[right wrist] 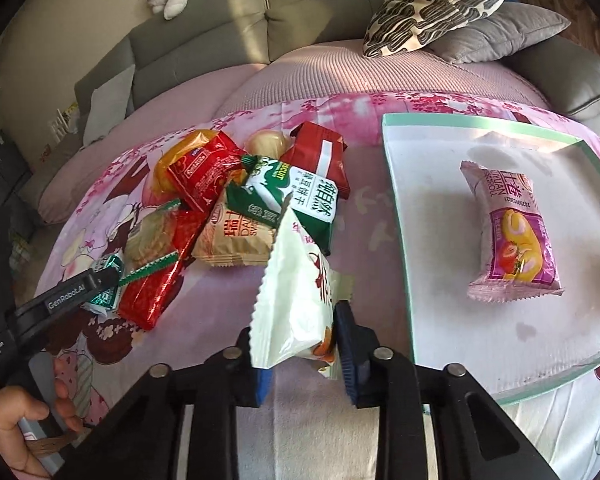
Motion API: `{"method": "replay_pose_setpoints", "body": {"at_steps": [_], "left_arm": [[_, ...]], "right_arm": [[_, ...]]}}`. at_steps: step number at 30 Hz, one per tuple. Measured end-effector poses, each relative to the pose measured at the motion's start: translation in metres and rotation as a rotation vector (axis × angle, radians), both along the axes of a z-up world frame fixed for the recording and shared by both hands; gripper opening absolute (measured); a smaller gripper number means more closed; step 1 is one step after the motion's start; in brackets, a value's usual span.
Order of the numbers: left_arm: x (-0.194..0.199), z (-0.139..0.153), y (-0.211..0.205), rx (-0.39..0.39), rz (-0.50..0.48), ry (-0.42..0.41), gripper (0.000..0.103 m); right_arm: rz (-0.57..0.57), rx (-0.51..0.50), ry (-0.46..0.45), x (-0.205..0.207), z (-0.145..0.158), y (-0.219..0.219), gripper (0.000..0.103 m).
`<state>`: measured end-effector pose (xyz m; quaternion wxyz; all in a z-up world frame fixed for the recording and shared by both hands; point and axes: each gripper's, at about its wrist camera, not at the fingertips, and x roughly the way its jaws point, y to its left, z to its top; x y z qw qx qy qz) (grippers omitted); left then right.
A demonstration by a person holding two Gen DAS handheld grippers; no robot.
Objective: Organize snacks
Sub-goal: 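Grasp the green-white biscuit pack with the left tool while the right tool lifts the cream bag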
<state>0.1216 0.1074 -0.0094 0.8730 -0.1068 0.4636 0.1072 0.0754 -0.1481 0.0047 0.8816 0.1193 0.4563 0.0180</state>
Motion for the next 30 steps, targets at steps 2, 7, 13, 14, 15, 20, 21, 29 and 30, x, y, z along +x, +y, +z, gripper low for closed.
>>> {"method": "replay_pose_setpoints", "body": {"at_steps": [2,7,13,14,15,20,21,29,30], "left_arm": [[0.000,0.001,-0.001,-0.007,-0.010,-0.009,0.060],[-0.002,0.003,-0.002,-0.009,-0.017,-0.017,0.055],[-0.005,0.012,0.000,-0.010,-0.004,-0.044,0.053],[-0.007,0.014,0.000,-0.008,0.000,-0.051,0.053],[-0.008,0.016,-0.001,-0.007,0.003,-0.058,0.053],[-0.013,0.030,-0.003,-0.004,0.011,-0.098,0.053],[-0.015,0.034,-0.004,-0.005,0.012,-0.112,0.053],[-0.015,0.055,-0.029,0.013,-0.045,-0.174,0.053],[-0.015,0.057,-0.033,0.015,-0.055,-0.178,0.053]], "right_arm": [[-0.005,-0.008,0.002,0.000,0.000,-0.001,0.020],[0.001,-0.012,-0.015,0.000,0.004,-0.001,0.019],[0.005,0.000,-0.040,-0.003,0.010,-0.002,0.019],[0.008,0.001,-0.046,-0.003,0.011,-0.002,0.019],[0.012,0.001,-0.053,-0.004,0.012,-0.001,0.019],[0.030,0.017,-0.092,-0.007,0.021,0.000,0.019],[0.032,0.021,-0.100,-0.008,0.023,0.000,0.019],[0.024,0.044,-0.126,-0.008,0.031,-0.007,0.019],[0.021,0.044,-0.130,-0.008,0.032,-0.008,0.019]]}}
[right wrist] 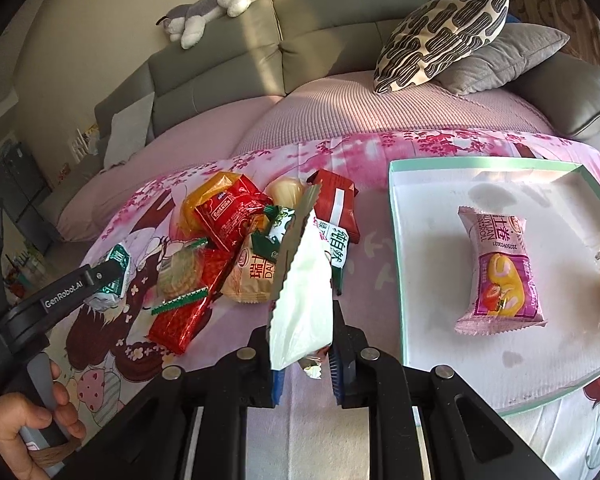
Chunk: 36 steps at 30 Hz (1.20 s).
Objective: Organize snacks
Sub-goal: 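Grasp the green-white biscuit pack with the left tool while the right tool lifts the cream bag, then lower the biscuit pack and cream bag into the green box and open both tools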
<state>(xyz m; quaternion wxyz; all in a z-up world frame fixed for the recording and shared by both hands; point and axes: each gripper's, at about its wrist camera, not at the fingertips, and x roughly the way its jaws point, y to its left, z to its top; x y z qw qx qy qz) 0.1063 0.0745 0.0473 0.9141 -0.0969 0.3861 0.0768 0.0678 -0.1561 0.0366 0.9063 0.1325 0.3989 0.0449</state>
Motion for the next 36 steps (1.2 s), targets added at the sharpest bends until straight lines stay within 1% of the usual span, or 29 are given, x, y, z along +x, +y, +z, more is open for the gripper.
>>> {"method": "replay_pose_setpoints", "body": {"at_steps": [4,8,14,20,24,27,31,36], "left_arm": [[0.002,0.006,-0.020,0.008,-0.052,-0.016,0.053],[0.002,0.012,-0.045,0.015,-0.115,-0.033,0.053],[-0.001,0.022,-0.094,0.038,-0.245,-0.064,0.053],[-0.004,0.027,-0.144,0.040,-0.381,-0.077,0.054],[-0.004,0.032,-0.173,0.045,-0.450,-0.093,0.054],[-0.001,0.032,-0.194,0.053,-0.497,-0.098,0.054],[0.005,0.024,-0.215,0.059,-0.536,-0.079,0.054],[0.013,0.009,-0.236,0.074,-0.572,-0.047,0.054]], "right_arm": [[-0.026,-0.017,-0.024,-0.001,0.006,-0.010,0.019],[-0.078,-0.024,-0.055,-0.005,0.015,-0.031,0.019],[-0.187,-0.060,-0.090,-0.012,0.028,-0.070,0.019],[-0.309,-0.095,-0.104,-0.018,0.034,-0.115,0.019],[-0.362,-0.090,-0.107,-0.018,0.033,-0.137,0.019],[-0.371,-0.075,-0.103,-0.015,0.029,-0.144,0.019],[-0.355,-0.104,-0.095,-0.010,0.023,-0.144,0.019],[-0.357,-0.108,-0.050,-0.004,0.008,-0.149,0.019]]}}
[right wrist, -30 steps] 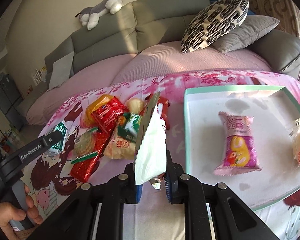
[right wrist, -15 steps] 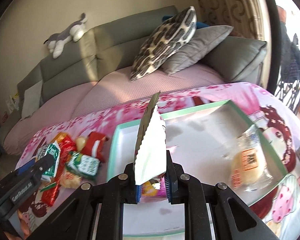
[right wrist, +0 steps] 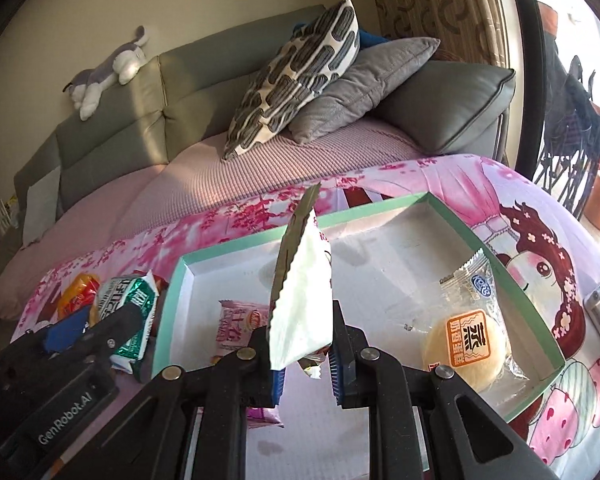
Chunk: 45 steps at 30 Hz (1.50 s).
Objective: Organize snacks
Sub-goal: 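Lower the biscuit pack and cream bag into the green box and open both tools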
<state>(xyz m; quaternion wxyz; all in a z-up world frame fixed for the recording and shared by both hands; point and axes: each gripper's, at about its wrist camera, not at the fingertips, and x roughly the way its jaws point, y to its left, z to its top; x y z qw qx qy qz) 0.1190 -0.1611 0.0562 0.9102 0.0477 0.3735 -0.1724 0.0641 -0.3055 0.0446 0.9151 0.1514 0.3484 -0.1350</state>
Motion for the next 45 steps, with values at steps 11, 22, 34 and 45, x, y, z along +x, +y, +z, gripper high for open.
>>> {"method": "replay_pose_setpoints", "body": {"at_steps": [11,22,34,45], "left_arm": [[0.016,-0.020,-0.027,0.027,-0.035,0.029,0.054],[0.016,-0.033,-0.037,0.081,-0.036,0.059,0.054],[0.015,-0.032,-0.040,0.080,-0.053,0.097,0.062],[0.013,-0.020,-0.032,0.136,-0.006,0.074,0.076]], "right_arm": [[-0.016,-0.001,0.084,0.006,-0.023,-0.011,0.019],[-0.015,0.004,0.122,0.009,-0.032,-0.012,0.019],[-0.022,-0.005,0.133,0.010,-0.035,-0.013,0.027],[-0.041,-0.019,0.114,0.007,-0.030,-0.017,0.056]]}}
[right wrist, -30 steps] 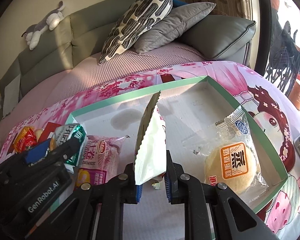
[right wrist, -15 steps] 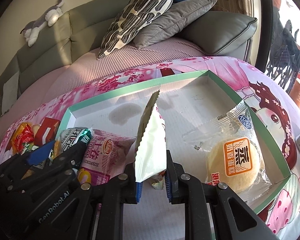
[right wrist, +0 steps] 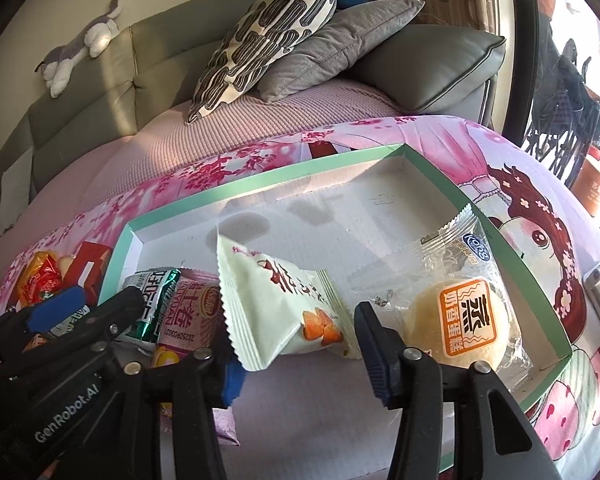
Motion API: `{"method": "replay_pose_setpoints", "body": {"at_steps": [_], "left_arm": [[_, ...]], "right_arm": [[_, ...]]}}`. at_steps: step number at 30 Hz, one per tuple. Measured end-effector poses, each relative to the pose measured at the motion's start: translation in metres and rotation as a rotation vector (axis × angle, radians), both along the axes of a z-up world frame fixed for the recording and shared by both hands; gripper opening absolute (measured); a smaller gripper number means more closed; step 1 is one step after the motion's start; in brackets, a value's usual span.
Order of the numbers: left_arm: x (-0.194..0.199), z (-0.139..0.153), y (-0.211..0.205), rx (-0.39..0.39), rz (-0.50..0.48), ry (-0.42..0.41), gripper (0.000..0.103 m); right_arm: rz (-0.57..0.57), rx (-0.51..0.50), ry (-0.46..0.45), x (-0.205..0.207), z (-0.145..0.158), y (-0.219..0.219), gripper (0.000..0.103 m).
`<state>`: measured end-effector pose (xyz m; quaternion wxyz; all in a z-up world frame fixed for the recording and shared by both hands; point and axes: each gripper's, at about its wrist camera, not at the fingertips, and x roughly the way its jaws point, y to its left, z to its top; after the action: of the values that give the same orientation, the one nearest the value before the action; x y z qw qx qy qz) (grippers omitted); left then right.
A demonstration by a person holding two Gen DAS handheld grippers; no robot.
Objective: Organize snacks
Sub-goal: 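Lower the biscuit pack and cream bag into the green box and open both tools, then move both tools back over the remaining snack pile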
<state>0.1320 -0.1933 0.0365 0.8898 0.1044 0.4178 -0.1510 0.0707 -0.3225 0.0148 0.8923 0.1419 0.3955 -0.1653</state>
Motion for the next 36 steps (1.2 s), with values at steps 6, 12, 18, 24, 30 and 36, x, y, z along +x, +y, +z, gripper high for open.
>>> {"method": "replay_pose_setpoints", "body": {"at_steps": [6,12,18,24,30,36], "left_arm": [[0.001,0.011,0.013,0.000,0.044,-0.032,0.088],[0.002,0.016,0.024,-0.021,0.087,-0.042,0.093],[0.000,0.022,0.029,-0.043,0.103,-0.055,0.101],[0.001,0.023,0.039,-0.049,0.154,-0.058,0.102],[0.004,0.027,0.060,-0.070,0.223,-0.062,0.102],[0.007,0.026,0.083,-0.066,0.275,-0.056,0.102]], "right_arm": [[-0.007,0.004,-0.026,-0.003,0.003,-0.002,0.074],[0.013,-0.003,-0.042,-0.003,0.005,0.001,0.085],[0.029,-0.006,-0.068,-0.004,0.008,0.004,0.102],[0.034,-0.018,-0.096,-0.006,0.011,0.006,0.103],[0.045,-0.025,-0.114,-0.006,0.013,0.010,0.103],[0.078,-0.028,-0.138,-0.006,0.018,0.019,0.103]]}}
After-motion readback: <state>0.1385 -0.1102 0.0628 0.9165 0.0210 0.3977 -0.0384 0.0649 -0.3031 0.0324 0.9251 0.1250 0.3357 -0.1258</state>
